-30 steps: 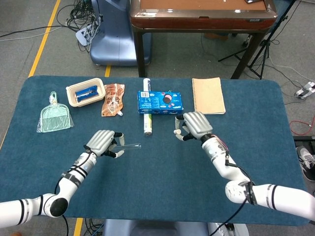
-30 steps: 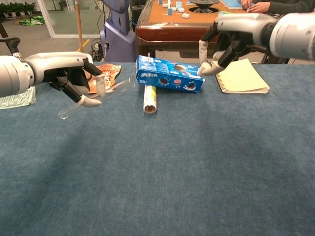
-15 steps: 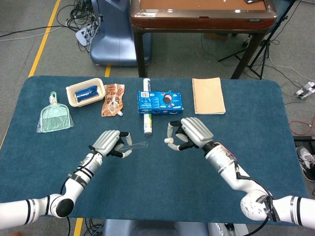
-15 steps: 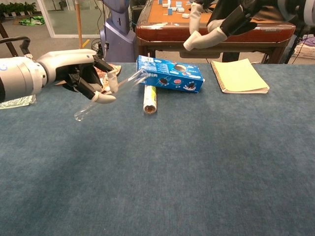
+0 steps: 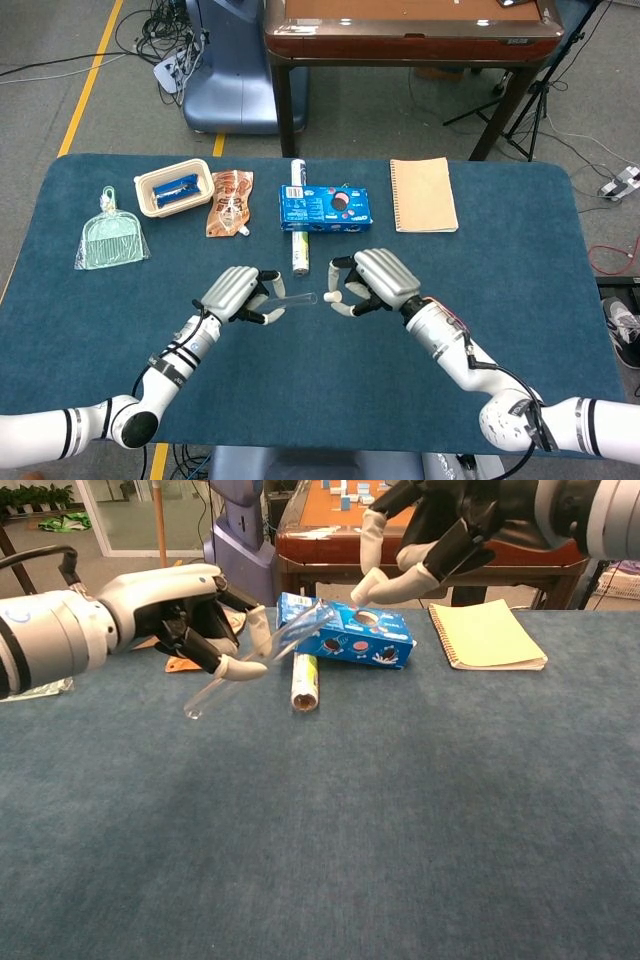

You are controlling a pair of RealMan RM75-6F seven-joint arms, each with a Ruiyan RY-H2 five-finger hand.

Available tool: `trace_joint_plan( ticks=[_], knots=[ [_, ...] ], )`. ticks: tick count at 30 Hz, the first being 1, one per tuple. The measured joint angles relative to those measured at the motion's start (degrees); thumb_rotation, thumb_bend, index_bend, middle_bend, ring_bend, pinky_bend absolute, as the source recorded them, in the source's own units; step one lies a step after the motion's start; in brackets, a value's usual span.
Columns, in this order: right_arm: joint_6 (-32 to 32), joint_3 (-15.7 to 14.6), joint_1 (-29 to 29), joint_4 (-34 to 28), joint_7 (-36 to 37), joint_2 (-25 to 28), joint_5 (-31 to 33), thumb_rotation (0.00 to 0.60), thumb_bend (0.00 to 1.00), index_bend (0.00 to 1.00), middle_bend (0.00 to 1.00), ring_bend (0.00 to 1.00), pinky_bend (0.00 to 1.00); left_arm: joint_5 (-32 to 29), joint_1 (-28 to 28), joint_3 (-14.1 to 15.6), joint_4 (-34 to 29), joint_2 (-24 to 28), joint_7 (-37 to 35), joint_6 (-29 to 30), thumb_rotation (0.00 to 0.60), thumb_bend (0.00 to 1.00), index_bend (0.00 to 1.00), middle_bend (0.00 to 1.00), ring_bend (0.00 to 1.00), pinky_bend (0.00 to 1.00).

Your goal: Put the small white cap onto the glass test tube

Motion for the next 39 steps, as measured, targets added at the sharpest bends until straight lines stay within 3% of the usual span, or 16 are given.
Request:
trace_joint_plan(
  ticks=[39],
  knots=[
    [2.31,-1.42,2.22,3.45,2.67,-5.08,-2.19,0.600,0.31,0.71,1.00,1.00,1.00,-0.51,-0.30,-0.99,-0.62,-0.09,-0.85,-0.25,0.600,0.26,0.63,1.00,1.00,1.00]
  ],
)
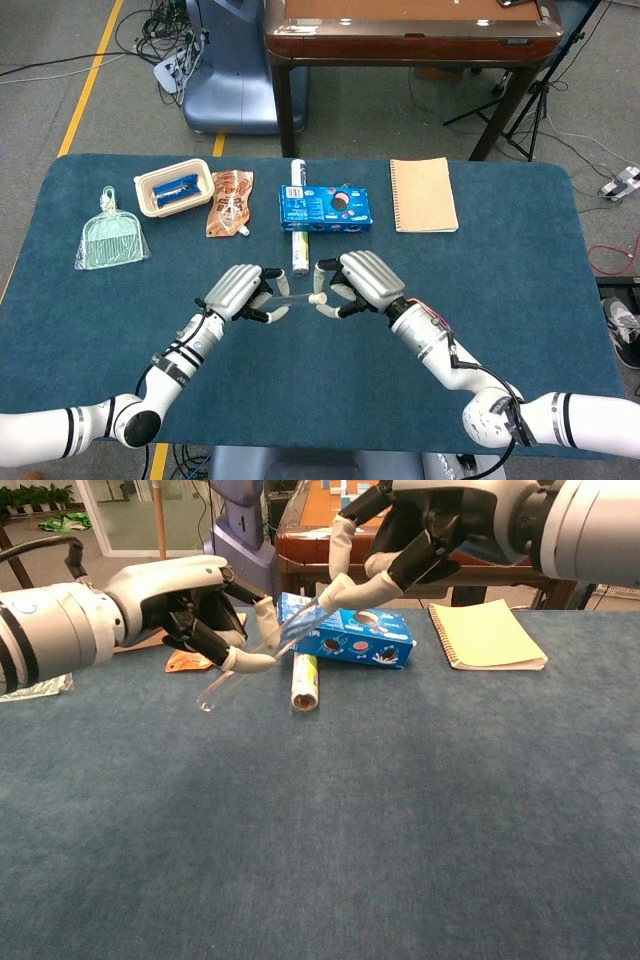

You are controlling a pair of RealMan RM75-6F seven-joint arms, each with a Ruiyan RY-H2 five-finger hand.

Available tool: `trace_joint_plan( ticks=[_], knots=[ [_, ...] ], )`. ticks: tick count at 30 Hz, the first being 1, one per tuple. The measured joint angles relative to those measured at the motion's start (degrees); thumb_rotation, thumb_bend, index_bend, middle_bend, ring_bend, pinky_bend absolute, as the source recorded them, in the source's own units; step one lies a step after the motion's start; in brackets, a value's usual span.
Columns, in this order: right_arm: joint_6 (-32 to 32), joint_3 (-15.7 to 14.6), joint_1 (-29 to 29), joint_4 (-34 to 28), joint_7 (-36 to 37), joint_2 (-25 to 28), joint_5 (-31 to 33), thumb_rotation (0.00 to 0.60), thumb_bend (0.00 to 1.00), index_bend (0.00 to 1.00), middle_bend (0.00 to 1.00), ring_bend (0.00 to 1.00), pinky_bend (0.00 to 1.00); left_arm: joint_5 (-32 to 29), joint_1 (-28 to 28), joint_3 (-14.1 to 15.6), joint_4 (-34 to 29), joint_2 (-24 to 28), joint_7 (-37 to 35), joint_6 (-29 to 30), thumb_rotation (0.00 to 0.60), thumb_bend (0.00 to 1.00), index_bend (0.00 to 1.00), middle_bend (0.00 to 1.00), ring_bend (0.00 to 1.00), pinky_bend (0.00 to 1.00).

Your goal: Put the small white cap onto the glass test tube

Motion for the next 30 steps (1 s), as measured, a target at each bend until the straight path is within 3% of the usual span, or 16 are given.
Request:
trace_joint_plan(
  ticks=[23,30],
  knots=[
    [-0.21,-0.57,1.01,2.37,-0.07,-2.58,-0.18,0.600,0.31,0.71,1.00,1.00,1.00,-1.06,-0.37,-0.08,-0.70,0.71,0.66,-0.16,0.600,0.26,0.64,1.00,1.00,1.00],
    [0.60,-0.43,0.78,2.27,-0.25,-2.31,-0.50,0.600,0.13,0.53,0.99,1.00,1.00,-0.93,-0.15,0.10,-0.52,1.01,0.47,-0.09,0.600,0.26,0.64,1.00,1.00,1.00]
  ],
)
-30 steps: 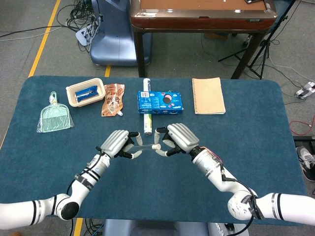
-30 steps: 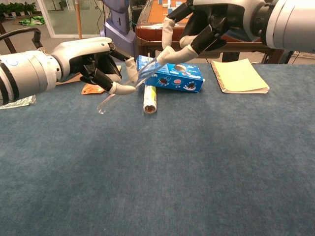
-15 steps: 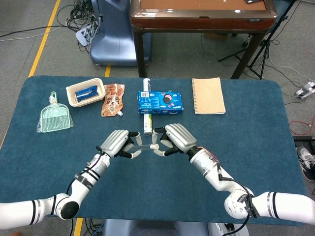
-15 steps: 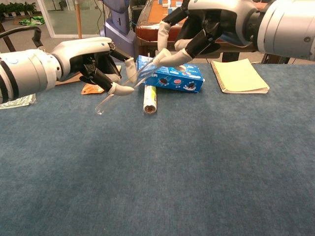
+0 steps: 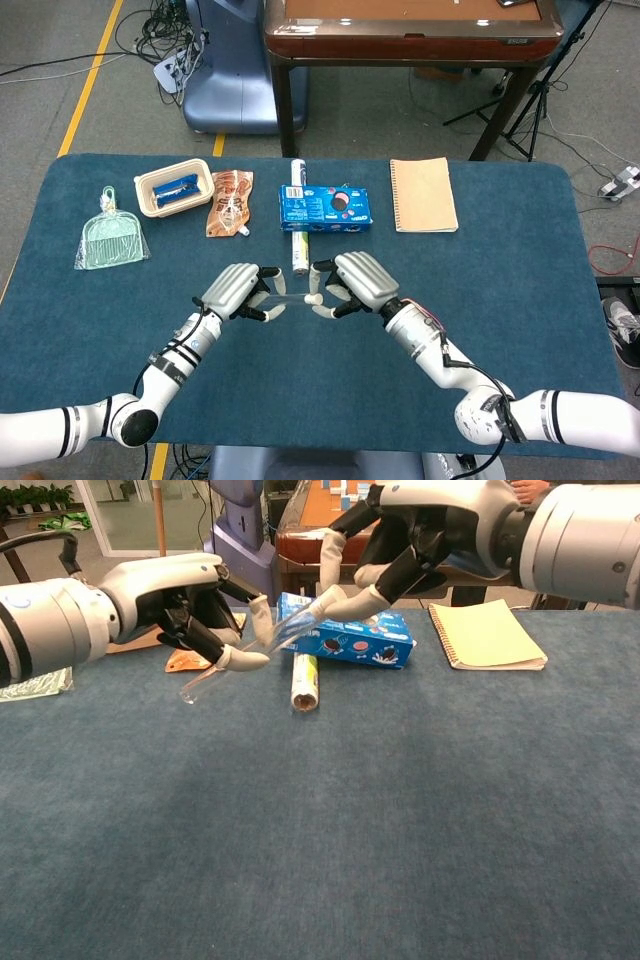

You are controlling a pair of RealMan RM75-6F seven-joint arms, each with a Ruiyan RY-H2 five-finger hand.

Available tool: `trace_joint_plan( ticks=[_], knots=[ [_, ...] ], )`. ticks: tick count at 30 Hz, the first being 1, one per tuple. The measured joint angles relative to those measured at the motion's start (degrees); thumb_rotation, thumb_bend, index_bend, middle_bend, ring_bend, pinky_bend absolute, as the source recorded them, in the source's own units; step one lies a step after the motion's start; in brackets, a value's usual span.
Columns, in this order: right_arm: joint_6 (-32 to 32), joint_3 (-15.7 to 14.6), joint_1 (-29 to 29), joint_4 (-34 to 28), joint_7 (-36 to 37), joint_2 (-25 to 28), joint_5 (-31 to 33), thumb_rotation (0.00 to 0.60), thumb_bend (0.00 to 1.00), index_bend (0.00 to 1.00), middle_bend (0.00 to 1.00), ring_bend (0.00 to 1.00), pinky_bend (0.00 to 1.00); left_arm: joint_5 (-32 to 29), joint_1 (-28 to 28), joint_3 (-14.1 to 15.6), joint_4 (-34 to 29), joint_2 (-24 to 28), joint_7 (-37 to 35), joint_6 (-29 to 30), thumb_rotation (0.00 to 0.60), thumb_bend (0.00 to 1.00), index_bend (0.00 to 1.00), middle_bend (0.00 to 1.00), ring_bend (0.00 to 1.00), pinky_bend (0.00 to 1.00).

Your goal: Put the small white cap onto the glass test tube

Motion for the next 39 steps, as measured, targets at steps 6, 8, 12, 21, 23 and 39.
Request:
trace_joint_plan(
  ticks=[6,8,12,21,23,39],
  knots=[
    [0.07,0.09,-0.14,-0.41,-0.04,0.60,-0.10,0.600,0.03,0.37,0.99,1.00,1.00,0.12,0.10,0.02,0.20,0.30,-0.13,0.01,0.600,0.26,0.64,1.00,1.00,1.00],
    [0.11,0.10,-0.21,-0.65,-0.09,0.94,-0.19,0.600,0.01,0.32,0.99,1.00,1.00,0.13,0.15,0.13,0.29,0.39,0.05,0.09,0.600,0.26,0.64,1.00,1.00,1.00],
    [0.89,0.19,-0.81,-1.41,-0.01,1.96,-0.77,0.600,0.01,0.31,0.99,1.00,1.00,0.00,0.35,0.53,0.75,0.57,0.31,0.10,0.600,0.26,0.64,1.00,1.00,1.00],
    [4.97,0.11,-4.45,-4.88,-0.34,8.11,-2.89,0.600,0.01,0.30,0.99,1.00,1.00,0.44,0.10,3.50,4.51,-0.62,6.09,0.14,0.600,0.26,0.64,1.00,1.00,1.00],
    [6.10,-0.10,-5.67,-5.66,-0.55,9.80,-3.48,0.600,0.01,0.30,0.99,1.00,1.00,-0.08,-0.25,4.29,5.48,-1.45,8.96,0.16,0.600,0.26,0.64,1.00,1.00,1.00],
    [7.15,-1.80,-10.61,-5.98,4.16,14.95,-6.83,0.600,0.01,0.30,0.99,1.00,1.00,-11.95,-5.35,7.02,15.88,-14.50,29.73,0.92,0.600,0.26,0.64,1.00,1.00,1.00]
  ],
)
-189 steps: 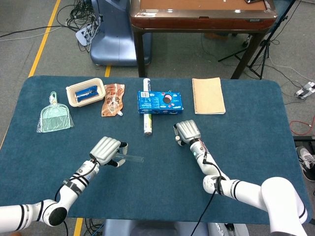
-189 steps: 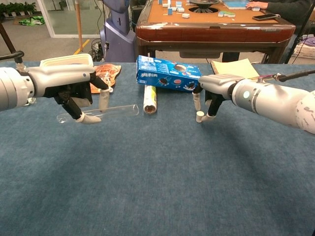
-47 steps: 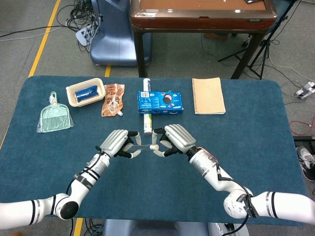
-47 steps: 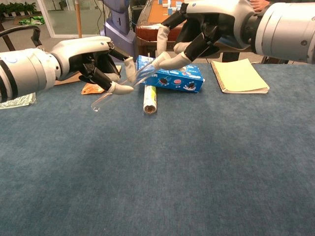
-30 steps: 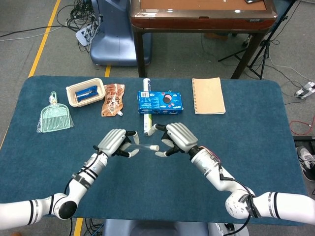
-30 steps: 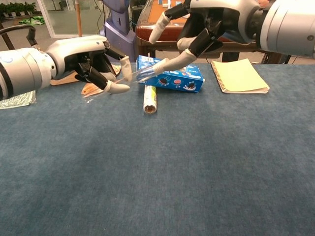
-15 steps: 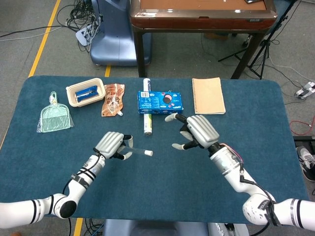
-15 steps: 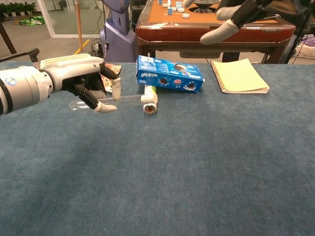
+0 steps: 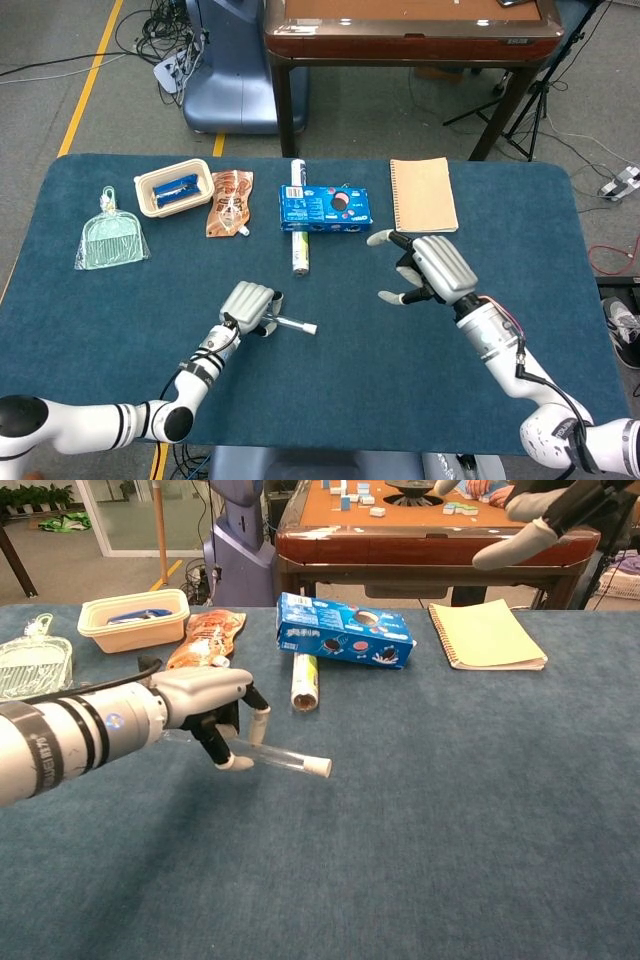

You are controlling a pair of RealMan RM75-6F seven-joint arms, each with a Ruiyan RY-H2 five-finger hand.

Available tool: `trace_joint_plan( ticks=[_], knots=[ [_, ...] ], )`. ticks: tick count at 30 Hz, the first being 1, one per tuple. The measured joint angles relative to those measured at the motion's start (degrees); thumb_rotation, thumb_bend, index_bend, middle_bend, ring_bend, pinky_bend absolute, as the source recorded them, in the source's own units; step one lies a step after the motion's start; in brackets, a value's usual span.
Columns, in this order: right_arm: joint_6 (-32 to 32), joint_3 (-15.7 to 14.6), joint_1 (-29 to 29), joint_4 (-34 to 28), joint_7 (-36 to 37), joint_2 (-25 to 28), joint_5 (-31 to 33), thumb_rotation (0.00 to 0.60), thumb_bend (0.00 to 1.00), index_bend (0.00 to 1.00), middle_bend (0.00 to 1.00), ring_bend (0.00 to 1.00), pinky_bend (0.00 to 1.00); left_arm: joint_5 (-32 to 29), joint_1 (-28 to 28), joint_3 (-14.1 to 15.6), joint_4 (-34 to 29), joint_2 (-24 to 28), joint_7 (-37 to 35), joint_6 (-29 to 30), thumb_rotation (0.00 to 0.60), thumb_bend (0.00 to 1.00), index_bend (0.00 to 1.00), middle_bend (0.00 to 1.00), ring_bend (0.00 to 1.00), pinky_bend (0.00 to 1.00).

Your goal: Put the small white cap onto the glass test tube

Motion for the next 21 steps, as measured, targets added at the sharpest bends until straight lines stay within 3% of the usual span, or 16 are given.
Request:
trace_joint_plan(
  ticks=[7,21],
  knots=[
    [-0.32,-0.27,-0.59,1.09,1.02,0.06,-0.53,0.600,0.01,0.30,0.99,1.00,1.00,-3.11,-1.01,-0.88,4.36,-3.15,2.08,0.09,0.600,0.26,0.59,1.00,1.00,1.00],
    [-0.89,0.00,-0.74,1.24,1.41,0.21,-0.82,0.600,0.01,0.30,0.99,1.00,1.00,-3.11,-0.42,-0.38,3.30,-2.60,3.31,0.21,0.600,0.26,0.41,1.00,1.00,1.00]
  ],
)
